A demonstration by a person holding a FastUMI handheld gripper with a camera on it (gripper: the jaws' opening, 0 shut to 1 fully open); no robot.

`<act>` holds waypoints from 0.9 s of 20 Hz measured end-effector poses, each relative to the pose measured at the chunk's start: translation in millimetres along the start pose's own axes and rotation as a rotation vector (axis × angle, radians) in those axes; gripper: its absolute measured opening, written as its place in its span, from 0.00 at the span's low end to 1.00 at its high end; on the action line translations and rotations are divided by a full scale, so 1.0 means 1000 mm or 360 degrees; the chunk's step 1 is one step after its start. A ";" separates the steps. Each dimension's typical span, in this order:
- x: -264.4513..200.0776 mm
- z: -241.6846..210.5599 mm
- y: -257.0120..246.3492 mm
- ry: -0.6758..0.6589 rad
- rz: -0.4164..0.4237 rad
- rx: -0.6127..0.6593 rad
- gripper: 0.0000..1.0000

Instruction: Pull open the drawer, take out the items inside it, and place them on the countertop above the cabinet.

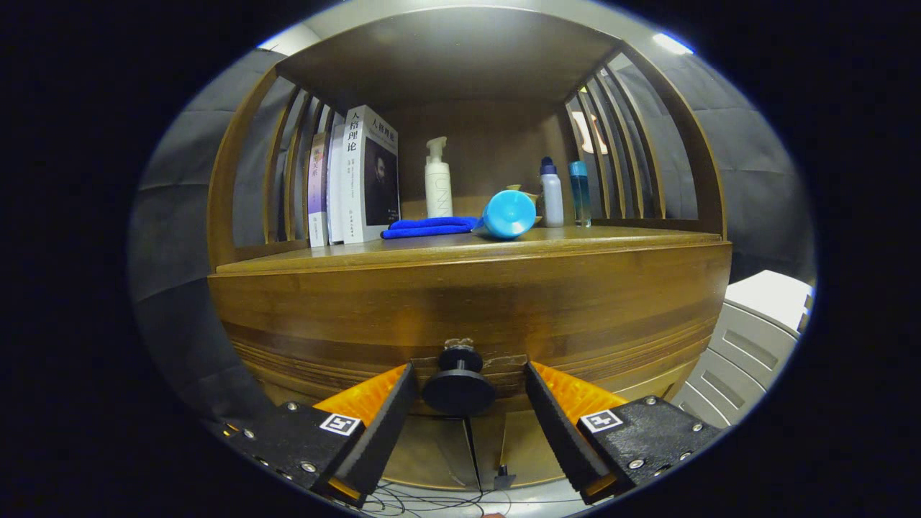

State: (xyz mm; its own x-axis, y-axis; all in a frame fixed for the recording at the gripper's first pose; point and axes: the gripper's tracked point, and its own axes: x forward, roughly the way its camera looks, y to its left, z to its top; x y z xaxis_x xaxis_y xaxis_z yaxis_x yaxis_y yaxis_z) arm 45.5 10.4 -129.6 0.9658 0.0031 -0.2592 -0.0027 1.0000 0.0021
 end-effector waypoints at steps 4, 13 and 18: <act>-0.009 0.014 0.004 -0.0060 0.0064 -0.0007 0.95; -0.082 0.101 -0.011 -0.0235 0.0187 0.0007 0.95; -0.126 0.136 -0.032 -0.0345 0.0191 -0.0061 0.95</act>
State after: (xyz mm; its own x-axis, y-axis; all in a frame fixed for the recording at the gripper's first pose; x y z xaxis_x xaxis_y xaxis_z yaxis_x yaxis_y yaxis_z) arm -41.0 -22.3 34.0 0.9910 0.1258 -0.0463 -0.1267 0.9918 -0.0175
